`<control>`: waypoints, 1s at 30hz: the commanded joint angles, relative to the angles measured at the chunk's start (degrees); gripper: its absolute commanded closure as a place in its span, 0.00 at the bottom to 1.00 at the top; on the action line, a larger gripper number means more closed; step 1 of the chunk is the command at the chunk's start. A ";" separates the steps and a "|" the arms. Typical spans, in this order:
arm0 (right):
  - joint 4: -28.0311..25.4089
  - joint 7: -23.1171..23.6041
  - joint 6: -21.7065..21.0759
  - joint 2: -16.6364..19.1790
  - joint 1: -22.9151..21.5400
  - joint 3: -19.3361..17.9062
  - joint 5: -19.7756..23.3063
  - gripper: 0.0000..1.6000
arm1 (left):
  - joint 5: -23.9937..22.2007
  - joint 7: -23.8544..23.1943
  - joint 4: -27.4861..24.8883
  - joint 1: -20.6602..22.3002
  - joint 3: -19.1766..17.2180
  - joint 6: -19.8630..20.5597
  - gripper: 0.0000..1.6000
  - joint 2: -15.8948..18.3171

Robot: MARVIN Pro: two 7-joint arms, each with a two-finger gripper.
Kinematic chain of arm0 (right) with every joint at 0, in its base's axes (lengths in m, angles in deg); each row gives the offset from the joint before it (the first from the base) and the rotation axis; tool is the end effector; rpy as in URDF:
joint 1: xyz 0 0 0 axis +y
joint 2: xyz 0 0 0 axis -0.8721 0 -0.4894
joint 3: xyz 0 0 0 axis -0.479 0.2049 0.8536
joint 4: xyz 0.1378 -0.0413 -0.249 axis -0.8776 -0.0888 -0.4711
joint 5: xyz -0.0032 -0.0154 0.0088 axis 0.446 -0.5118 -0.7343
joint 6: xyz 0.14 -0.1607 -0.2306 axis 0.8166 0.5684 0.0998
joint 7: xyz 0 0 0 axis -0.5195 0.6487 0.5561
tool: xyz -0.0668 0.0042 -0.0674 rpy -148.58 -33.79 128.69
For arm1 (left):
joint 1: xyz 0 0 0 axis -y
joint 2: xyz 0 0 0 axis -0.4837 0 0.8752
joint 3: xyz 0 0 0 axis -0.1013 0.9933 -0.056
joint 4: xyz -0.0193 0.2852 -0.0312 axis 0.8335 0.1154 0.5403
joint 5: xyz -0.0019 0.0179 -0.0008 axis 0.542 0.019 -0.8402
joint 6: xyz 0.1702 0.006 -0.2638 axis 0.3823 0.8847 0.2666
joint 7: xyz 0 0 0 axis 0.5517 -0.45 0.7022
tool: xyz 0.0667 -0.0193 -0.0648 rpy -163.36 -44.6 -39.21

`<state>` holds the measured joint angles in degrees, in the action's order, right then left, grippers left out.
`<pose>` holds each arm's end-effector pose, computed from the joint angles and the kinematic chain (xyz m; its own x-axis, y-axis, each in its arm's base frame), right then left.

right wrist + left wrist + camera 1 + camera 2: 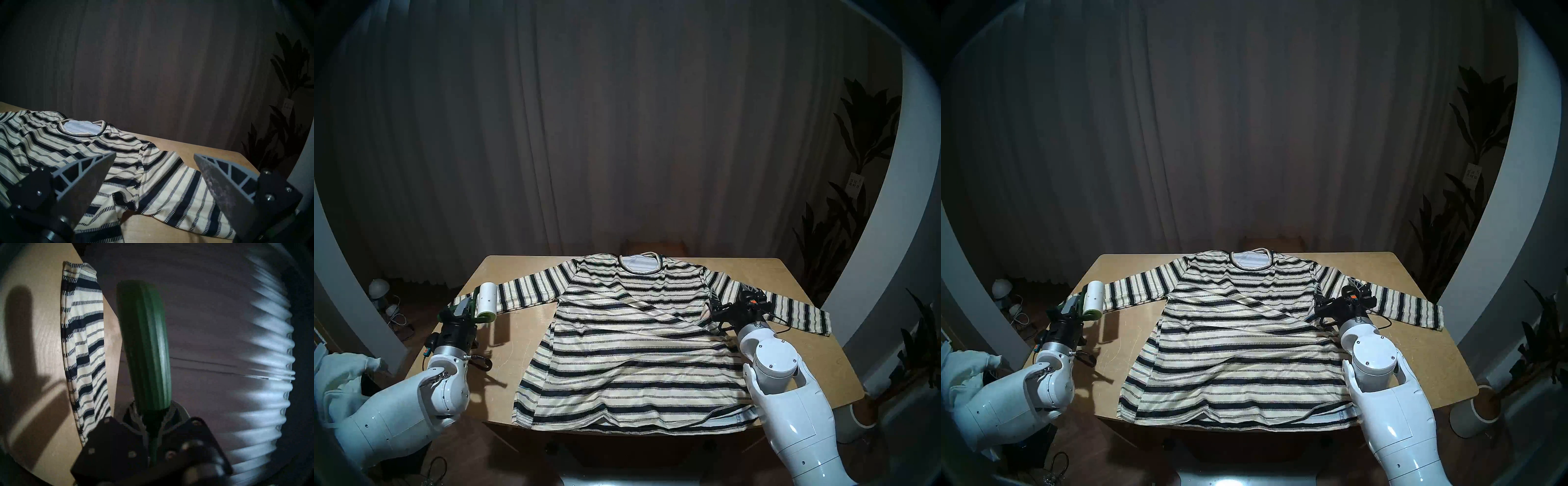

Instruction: Use the fur roller to clean a top

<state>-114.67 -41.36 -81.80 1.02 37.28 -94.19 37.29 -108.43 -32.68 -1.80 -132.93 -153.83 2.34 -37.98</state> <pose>0.3858 -0.0581 -0.3244 0.1326 0.1917 0.9725 -0.0054 -0.9810 0.1941 0.3286 0.2063 -0.3268 -0.1674 0.9725 -0.1618 -0.0515 0.1552 0.9865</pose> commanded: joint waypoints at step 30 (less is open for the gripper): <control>1.49 -1.57 4.66 -0.84 2.00 -2.72 2.95 0.00 | 4.33 20.16 -2.52 -6.00 -5.07 13.23 1.00 11.62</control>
<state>-112.24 -43.13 -78.94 -0.06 38.85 -96.57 40.14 -105.85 -16.63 -4.84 -144.61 -159.33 13.46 -26.62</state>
